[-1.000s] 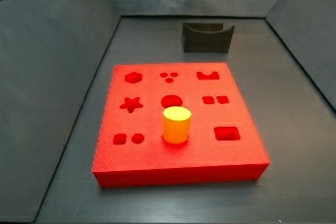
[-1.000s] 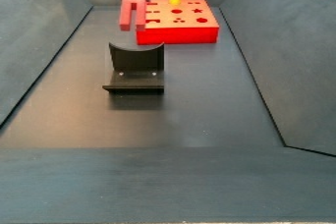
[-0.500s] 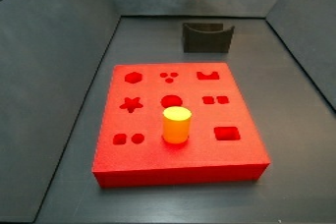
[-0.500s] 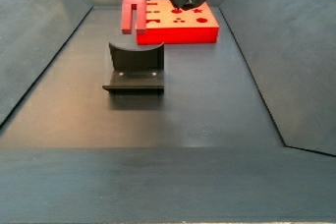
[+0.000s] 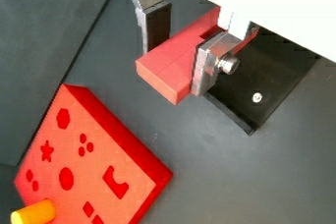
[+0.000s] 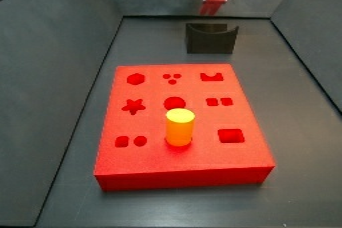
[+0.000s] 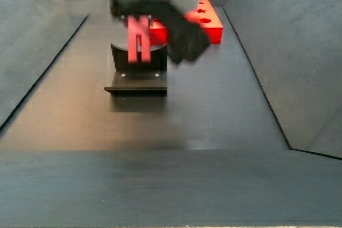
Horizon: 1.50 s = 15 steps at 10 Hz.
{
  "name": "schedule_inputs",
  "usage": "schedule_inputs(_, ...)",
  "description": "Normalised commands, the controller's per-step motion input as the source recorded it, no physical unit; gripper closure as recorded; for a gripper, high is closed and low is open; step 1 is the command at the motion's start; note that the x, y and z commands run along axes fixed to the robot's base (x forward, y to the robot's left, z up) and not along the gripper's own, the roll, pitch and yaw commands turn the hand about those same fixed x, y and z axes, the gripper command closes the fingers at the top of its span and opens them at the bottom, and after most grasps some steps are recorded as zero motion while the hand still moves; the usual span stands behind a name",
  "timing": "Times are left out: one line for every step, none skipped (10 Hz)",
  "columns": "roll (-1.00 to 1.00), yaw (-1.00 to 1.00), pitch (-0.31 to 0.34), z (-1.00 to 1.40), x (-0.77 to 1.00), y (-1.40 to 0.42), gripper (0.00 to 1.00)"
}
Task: Pick up the double-square object. Move up. Rotate the double-square object. Place the double-square object on the fixture. Regrasp the double-square object. Move to above the board. Insert the double-square object.
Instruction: Place the double-square object on the fixture, then regrasp the double-square object.
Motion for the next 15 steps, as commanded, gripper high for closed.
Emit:
schedule_inputs(-0.4, -0.18, 0.065, -1.0, 0.15, 0.14, 1.0)
schedule_inputs(-0.25, -0.18, 0.031, -1.0, 0.17, 0.13, 1.0)
schedule_inputs(-0.18, -0.16, 0.003, -0.96, 0.16, 0.12, 1.0)
schedule_inputs(-0.13, -0.14, -0.02, -0.67, 0.13, 0.1, 1.0)
schedule_inputs(-0.1, -0.12, -0.031, -0.47, 0.1, 0.07, 1.0)
schedule_inputs(-0.07, -0.1, -0.038, -0.37, 0.09, 0.07, 1.0)
schedule_inputs(-0.05, -0.07, -0.055, -0.3, 0.07, 0.12, 1.0)
schedule_inputs(-0.05, -0.06, -0.054, -0.3, 0.06, 0.12, 1.0)
schedule_inputs(-0.05, -0.05, -0.053, -0.3, 0.06, 0.11, 1.0)
schedule_inputs(-0.05, -0.04, -0.052, -0.31, 0.06, 0.11, 1.0)
schedule_inputs(0.0, 0.0, 0.0, 0.0, 0.0, 0.0, 0.0)
schedule_inputs(-0.02, 0.08, 0.026, 1.0, 0.0, 0.0, 0.0)
schedule_inputs(-0.02, 0.09, 0.028, 1.0, 0.0, 0.0, 0.0)
schedule_inputs(-0.01, 0.07, 0.03, 1.0, -0.03, 0.0, 0.0)
schedule_inputs(0.0, 0.05, 0.028, 1.0, -0.04, 0.0, 0.0)
